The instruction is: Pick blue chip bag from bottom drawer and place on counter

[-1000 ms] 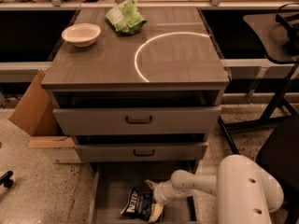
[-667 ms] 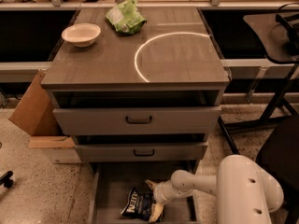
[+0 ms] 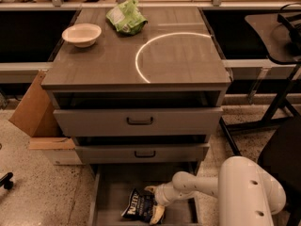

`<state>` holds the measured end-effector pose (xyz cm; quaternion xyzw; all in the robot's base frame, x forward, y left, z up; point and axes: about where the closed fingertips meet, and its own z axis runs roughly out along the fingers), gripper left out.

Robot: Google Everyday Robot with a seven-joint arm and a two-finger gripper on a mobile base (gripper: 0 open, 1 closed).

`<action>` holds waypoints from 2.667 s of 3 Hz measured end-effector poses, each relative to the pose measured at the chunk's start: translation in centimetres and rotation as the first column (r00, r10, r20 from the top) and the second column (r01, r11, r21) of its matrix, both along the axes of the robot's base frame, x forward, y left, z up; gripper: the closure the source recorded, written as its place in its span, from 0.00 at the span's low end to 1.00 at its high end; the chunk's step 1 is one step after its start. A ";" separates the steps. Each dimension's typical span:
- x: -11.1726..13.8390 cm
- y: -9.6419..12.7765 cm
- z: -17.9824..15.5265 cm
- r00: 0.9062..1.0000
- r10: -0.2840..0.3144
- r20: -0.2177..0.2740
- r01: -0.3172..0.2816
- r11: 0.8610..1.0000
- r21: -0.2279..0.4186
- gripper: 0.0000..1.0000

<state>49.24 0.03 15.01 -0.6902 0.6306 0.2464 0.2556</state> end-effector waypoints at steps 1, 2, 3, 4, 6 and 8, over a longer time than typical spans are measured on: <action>0.0 0.0 0.2 1.000 0.000 0.000 0.000 1.000 0.000 0.13; -0.2 0.1 0.2 1.000 0.002 -0.003 -0.002 1.000 0.001 0.00; -0.2 0.1 0.2 1.000 0.002 -0.003 -0.002 1.000 0.001 0.00; -0.1 0.7 -1.0 1.000 0.003 -0.025 -0.004 1.000 -0.013 0.00; 0.3 1.9 -3.5 0.997 0.008 -0.071 -0.010 0.999 -0.035 0.45; -2.0 1.9 3.0 0.997 0.064 0.039 -0.067 0.994 0.090 0.91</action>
Offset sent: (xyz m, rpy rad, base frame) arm 0.0000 0.0000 0.0023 0.0000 0.0000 0.0000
